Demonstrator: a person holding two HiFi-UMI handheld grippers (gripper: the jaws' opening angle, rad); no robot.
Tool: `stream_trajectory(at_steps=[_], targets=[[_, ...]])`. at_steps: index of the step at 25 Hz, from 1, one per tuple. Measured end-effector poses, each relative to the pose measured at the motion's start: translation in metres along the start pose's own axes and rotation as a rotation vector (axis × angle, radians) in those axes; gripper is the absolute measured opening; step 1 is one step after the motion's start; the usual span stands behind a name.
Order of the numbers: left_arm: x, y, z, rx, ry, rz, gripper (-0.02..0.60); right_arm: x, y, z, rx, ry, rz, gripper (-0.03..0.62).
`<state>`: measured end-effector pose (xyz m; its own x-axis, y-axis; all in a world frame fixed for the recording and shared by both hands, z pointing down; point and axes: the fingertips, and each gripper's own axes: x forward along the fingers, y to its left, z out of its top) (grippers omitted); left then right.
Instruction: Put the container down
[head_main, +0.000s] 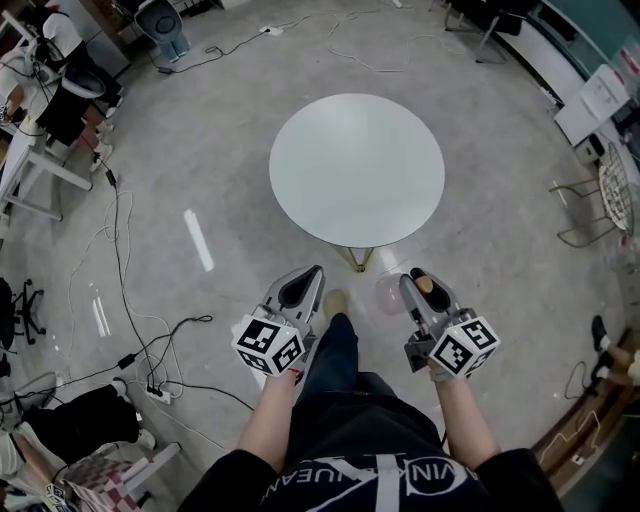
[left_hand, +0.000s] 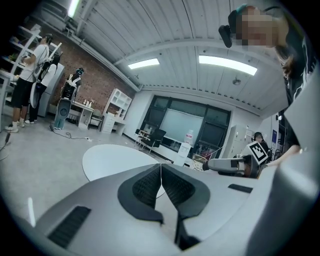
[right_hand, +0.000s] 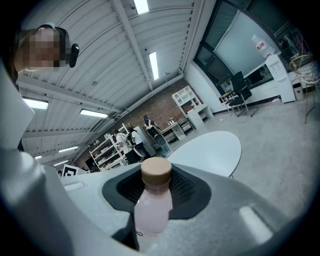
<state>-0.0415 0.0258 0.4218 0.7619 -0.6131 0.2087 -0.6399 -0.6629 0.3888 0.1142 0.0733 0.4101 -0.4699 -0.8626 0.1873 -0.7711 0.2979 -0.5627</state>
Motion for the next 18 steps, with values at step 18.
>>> stream_trajectory(at_steps=[18], targets=[[0.090,0.054,0.028,-0.024,0.058,-0.044,0.014,0.087,-0.045,0.037,-0.001,0.049,-0.017,0.123]])
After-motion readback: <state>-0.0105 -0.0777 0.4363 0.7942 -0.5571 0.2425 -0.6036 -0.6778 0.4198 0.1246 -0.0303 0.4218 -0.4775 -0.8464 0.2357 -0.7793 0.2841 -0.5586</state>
